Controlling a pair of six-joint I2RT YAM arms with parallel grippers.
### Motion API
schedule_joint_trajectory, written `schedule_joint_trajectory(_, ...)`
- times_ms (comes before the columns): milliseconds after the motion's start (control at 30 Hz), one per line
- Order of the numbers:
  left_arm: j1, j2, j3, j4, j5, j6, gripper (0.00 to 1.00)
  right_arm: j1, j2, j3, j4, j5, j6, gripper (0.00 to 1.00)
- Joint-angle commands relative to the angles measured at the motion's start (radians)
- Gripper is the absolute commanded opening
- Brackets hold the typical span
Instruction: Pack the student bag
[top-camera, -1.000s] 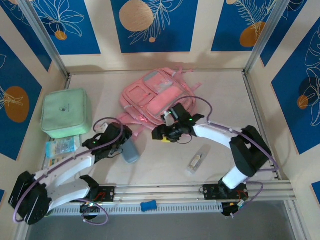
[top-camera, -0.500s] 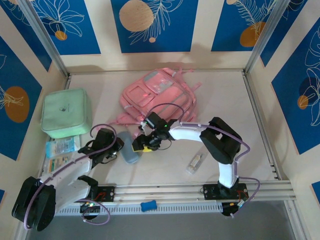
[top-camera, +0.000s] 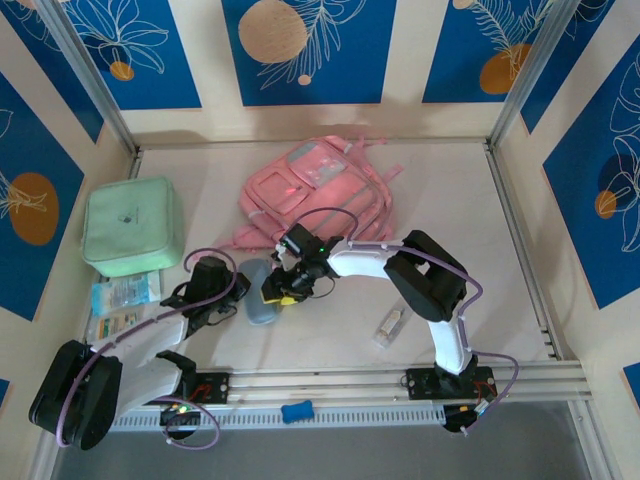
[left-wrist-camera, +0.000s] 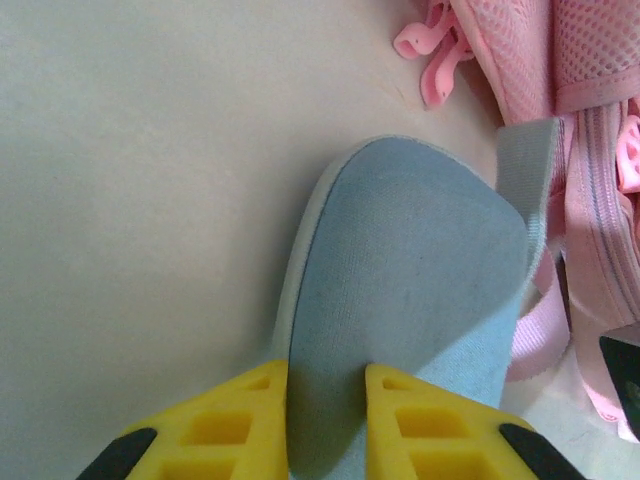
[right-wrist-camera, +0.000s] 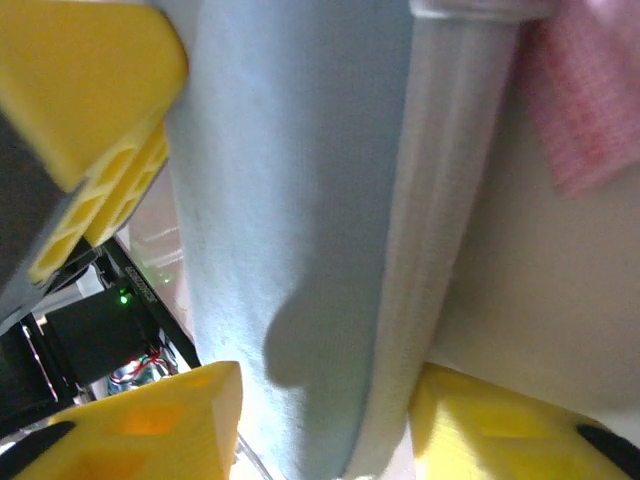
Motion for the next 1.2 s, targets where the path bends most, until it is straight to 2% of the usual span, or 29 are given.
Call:
schedule_joint_trajectory(0, -0.002, 0.003, -0.036, -0.077, 0.052, -0.010, 0.19, 0.014, 0.011, 0.036, 0.050, -0.060, 0.016, 0.37)
schedule_joint_trajectory(33, -0.002, 0.000, -0.036, -0.087, 0.047, -0.010, 0.19, 0.015, 0.008, 0.035, 0.058, -0.064, 0.023, 0.38)
schedule_joint_trajectory(100, -0.002, -0.005, -0.042, -0.102, 0.043, -0.014, 0.18, 0.017, 0.008, 0.041, 0.043, -0.046, 0.034, 0.47)
schedule_joint_trajectory(200, -0.002, -0.025, -0.069, -0.100, 0.031, -0.039, 0.18, 0.017, 0.025, 0.048, -0.004, 0.010, 0.038, 0.54)
schedule_joint_trajectory(300, -0.003, -0.044, -0.087, -0.116, 0.027, -0.049, 0.18, 0.011, 0.047, 0.026, 0.060, -0.025, 0.068, 0.56)
schedule_joint_trajectory(500, -0.012, -0.077, -0.101, -0.136, 0.007, -0.071, 0.15, 0.026, 0.069, 0.073, 0.067, -0.039, 0.070, 0.56)
schedule_joint_trajectory(633, -0.014, -0.098, -0.102, -0.159, -0.010, -0.077, 0.14, 0.027, 0.032, 0.079, 0.109, -0.080, 0.090, 0.50)
schedule_joint_trajectory(800, -0.014, -0.140, -0.099, -0.184, -0.019, -0.077, 0.15, 0.032, -0.027, 0.073, 0.067, -0.042, 0.073, 0.35)
schedule_joint_trajectory(1000, -0.015, -0.164, -0.081, -0.219, -0.027, -0.066, 0.17, 0.040, -0.021, 0.097, -0.006, -0.006, 0.047, 0.22)
schedule_joint_trajectory(1100, -0.015, -0.187, -0.064, -0.254, -0.039, -0.057, 0.23, 0.045, -0.041, 0.097, -0.027, 0.011, 0.037, 0.19)
schedule_joint_trajectory(1167, -0.013, -0.219, -0.044, -0.302, -0.055, -0.042, 0.31, 0.043, -0.065, 0.087, -0.036, 0.019, 0.031, 0.18)
